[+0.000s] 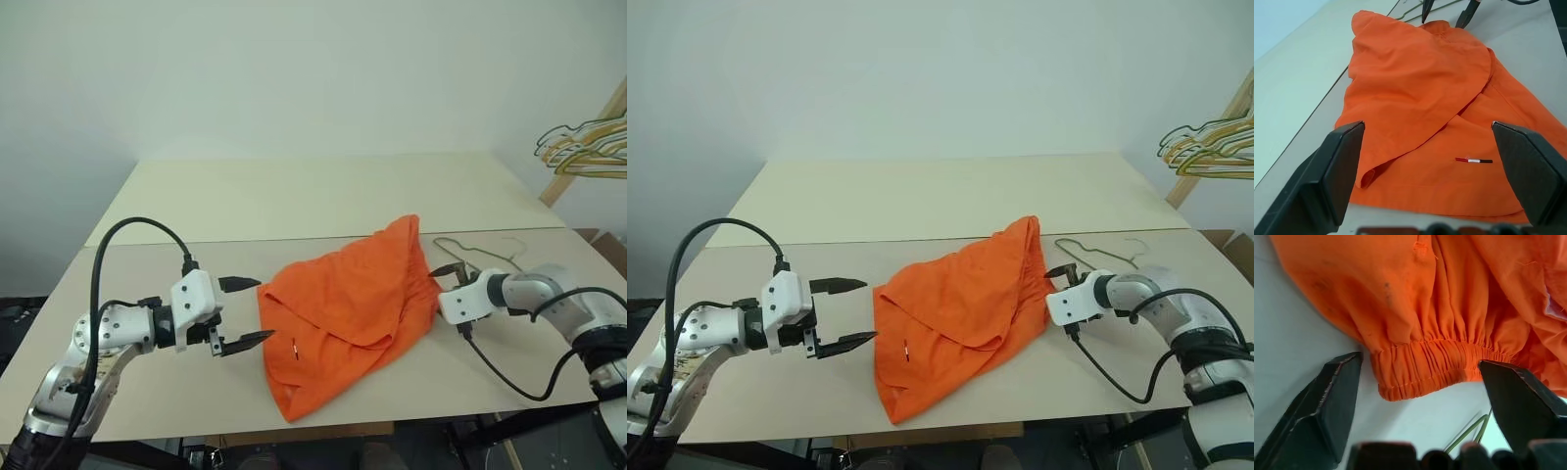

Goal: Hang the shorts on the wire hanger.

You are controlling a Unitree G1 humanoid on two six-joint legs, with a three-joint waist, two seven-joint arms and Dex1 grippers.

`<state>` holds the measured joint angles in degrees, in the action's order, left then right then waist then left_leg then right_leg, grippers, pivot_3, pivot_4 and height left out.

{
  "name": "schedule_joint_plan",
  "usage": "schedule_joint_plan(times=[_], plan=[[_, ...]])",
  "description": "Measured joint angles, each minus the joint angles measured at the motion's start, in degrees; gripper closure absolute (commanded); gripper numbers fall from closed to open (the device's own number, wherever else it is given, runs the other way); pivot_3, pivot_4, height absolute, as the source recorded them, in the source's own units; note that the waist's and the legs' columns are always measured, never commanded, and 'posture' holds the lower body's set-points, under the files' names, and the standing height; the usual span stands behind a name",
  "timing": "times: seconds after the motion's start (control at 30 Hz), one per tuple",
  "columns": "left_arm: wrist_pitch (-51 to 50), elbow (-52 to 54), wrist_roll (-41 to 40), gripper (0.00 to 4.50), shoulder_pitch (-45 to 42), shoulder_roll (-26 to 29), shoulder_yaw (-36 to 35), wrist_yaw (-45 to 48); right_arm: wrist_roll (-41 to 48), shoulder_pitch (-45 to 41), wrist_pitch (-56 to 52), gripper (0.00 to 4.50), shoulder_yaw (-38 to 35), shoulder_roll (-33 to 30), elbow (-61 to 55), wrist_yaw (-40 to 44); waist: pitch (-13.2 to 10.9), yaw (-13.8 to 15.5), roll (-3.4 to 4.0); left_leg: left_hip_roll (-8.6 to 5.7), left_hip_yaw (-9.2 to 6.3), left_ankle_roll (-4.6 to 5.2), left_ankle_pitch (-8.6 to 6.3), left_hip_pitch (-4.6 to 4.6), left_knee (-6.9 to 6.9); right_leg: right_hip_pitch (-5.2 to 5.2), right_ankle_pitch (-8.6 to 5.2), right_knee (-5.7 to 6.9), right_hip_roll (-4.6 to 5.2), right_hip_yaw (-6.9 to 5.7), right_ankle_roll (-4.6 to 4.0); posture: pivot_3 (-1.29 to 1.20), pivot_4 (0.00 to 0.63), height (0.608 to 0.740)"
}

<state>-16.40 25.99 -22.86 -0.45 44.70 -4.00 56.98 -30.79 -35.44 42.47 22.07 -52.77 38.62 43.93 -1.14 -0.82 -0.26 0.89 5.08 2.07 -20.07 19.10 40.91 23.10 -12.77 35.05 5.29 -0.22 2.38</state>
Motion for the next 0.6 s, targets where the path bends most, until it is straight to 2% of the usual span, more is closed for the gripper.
schedule_joint_plan(times=[0.17,0.3,0.33,0.6], plan=[[-0.1,1.0,0.1,0.0,1.0,0.0,0.7,-0.1,-0.7,-0.3,2.4,2.78,1.0,0.0,3.1,-0.2,0.0,0.0,0.0,0.01,0.0,0.0,0.0,-0.08,0.01,-0.08,0.0,0.03,0.01,0.03,-0.01,0.09,0.0,0.74],[-0.1,2.3,1.5,0.0,1.0,0.4,5.1,1.1,-0.6,-0.3,3.2,4.26,1.6,0.0,3.5,-0.1,0.0,0.1,0.0,0.0,0.04,0.01,0.0,-0.11,0.0,-0.07,0.0,0.05,0.0,0.08,-0.01,0.08,0.0,0.74],[0.0,2.5,2.1,0.0,1.0,0.4,6.3,1.6,-0.5,-0.3,3.2,4.48,1.7,0.0,3.5,0.0,0.0,0.1,0.0,0.0,0.04,0.01,0.0,-0.11,0.0,-0.07,0.0,0.05,0.0,0.09,-0.01,0.07,0.0,0.74],[1.7,2.4,9.2,0.0,-1.7,4.2,16.7,7.5,1.5,0.9,1.0,4.48,1.4,0.0,0.9,2.5,0.0,0.0,0.0,0.0,0.06,0.03,-0.01,-0.11,-0.01,-0.07,0.0,0.04,-0.01,0.1,-0.01,0.05,0.0,0.74]])
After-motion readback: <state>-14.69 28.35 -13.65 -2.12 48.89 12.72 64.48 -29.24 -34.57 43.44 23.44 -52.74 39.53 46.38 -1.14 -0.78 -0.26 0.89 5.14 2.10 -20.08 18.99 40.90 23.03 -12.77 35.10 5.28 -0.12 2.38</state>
